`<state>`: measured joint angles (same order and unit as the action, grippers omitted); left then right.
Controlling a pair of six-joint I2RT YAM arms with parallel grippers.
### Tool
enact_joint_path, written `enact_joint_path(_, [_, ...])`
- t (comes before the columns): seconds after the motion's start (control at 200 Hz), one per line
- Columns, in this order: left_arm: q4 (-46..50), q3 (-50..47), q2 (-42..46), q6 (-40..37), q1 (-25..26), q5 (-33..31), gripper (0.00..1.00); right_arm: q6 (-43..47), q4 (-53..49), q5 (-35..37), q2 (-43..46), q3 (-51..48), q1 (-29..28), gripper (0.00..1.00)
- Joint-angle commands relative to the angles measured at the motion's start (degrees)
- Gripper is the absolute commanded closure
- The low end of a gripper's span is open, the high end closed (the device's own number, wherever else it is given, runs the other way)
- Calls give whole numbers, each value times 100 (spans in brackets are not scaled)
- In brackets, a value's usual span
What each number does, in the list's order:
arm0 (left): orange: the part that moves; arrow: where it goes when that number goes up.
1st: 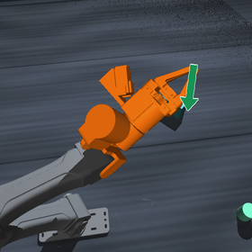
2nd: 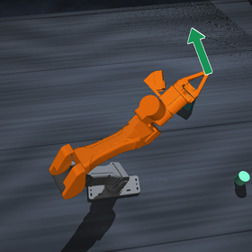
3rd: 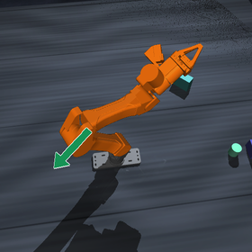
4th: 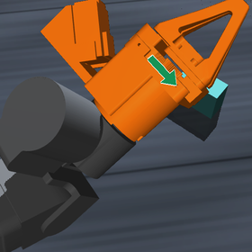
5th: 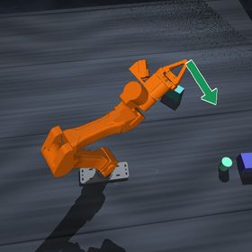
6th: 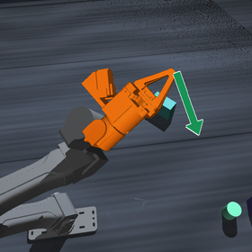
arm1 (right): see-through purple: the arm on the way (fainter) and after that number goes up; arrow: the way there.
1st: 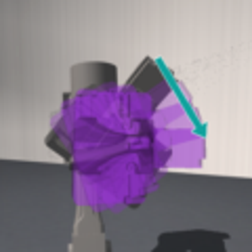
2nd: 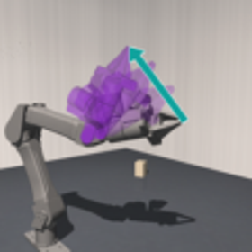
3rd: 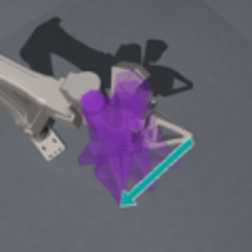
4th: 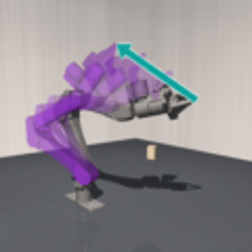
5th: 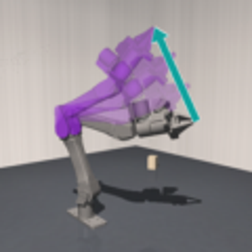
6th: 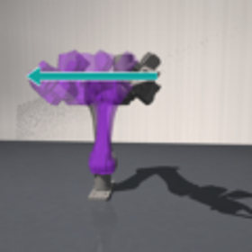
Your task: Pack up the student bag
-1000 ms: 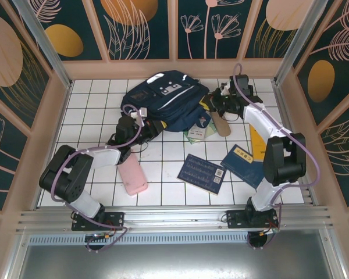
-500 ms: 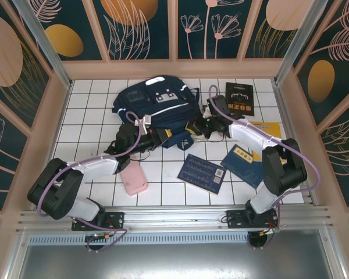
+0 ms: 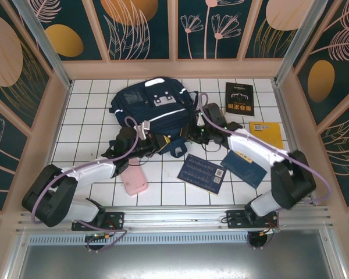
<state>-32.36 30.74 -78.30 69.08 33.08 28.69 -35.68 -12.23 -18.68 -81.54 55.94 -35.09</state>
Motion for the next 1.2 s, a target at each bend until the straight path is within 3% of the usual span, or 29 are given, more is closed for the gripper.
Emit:
enact_joint_path(0.0, [220,85,83,133,57,252,89,2079,1318,492,1188,-757,-663,67])
enact_joint_path(0.135, [256,125,17,278,50,496,92,3816,2243,1593,1848,-1452,-1555,67])
enact_joint_path(0.185, [256,120,13,299,58,516,93,4120,2074,1475,1737,-1396,-1573,69])
enact_joint_path(0.25, [263,122,2,306,57,543,93,4558,1925,1193,1563,-1416,-1579,78])
enact_joint_path(0.345, [261,108,-18,276,57,588,93,4774,2318,1914,1452,-1789,-1652,81])
enact_joint_path(0.385, [401,131,-30,154,58,573,93,4698,2418,2319,1408,-1895,-1597,81])
enact_joint_path(0.45, [850,221,3,-193,56,441,87,4352,2349,2229,1380,-1877,-1414,83])
enact_joint_path(0.545, [2002,505,251,-983,43,-37,57,3435,2209,2003,1410,-1728,-1324,80])
enact_joint_path(0.661, [3100,714,859,-1593,-85,-917,45,2713,1274,1982,1001,-1089,-1315,72])
enact_joint_path(0.756, [3419,624,1380,-1610,-497,-1152,42,2650,444,1620,306,-432,-1316,74])
enact_joint_path(0.851, [3716,570,1749,-1736,-842,-1353,40,2017,-43,1488,-215,26,-1360,73])
enact_joint_path(0.991, [3915,582,1981,-1988,-933,-1650,38,1366,-1000,1346,-974,769,-1417,71])
enact_joint_path(1.196, [3835,531,1920,-2112,-944,-1651,38,1205,-1339,1358,-1314,1099,-1525,69])
